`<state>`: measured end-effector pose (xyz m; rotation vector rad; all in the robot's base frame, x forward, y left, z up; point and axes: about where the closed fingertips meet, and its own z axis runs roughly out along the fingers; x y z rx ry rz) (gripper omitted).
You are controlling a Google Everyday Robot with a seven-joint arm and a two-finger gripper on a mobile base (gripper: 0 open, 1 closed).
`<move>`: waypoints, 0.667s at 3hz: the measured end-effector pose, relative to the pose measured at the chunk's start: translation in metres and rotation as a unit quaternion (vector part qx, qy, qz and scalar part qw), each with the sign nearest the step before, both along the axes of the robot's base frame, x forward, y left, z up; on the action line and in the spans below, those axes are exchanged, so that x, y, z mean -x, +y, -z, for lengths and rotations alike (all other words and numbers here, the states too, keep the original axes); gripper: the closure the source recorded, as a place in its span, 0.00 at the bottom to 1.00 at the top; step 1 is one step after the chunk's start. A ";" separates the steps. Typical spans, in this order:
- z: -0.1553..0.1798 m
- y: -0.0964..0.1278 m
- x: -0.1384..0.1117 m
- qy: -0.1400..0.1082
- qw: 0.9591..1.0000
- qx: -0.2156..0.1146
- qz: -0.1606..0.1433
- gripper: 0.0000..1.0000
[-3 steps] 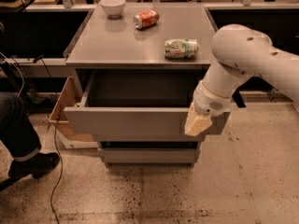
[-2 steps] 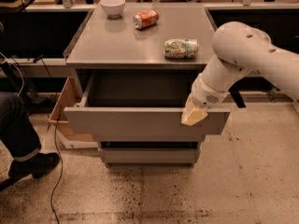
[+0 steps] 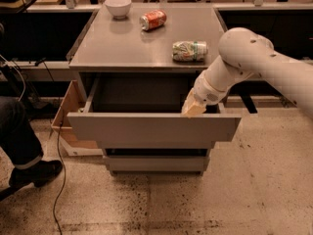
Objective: Open top drawer
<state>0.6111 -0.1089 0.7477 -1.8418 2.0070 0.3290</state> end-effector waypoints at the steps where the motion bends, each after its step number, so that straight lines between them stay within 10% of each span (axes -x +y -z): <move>1: 0.003 0.009 -0.029 -0.024 1.000 -0.018 0.008 1.00; 2: 0.012 0.015 -0.049 -0.035 0.999 -0.032 0.014 1.00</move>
Offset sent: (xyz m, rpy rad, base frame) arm 0.0740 0.0187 -0.0167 0.0961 -0.1030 -0.0513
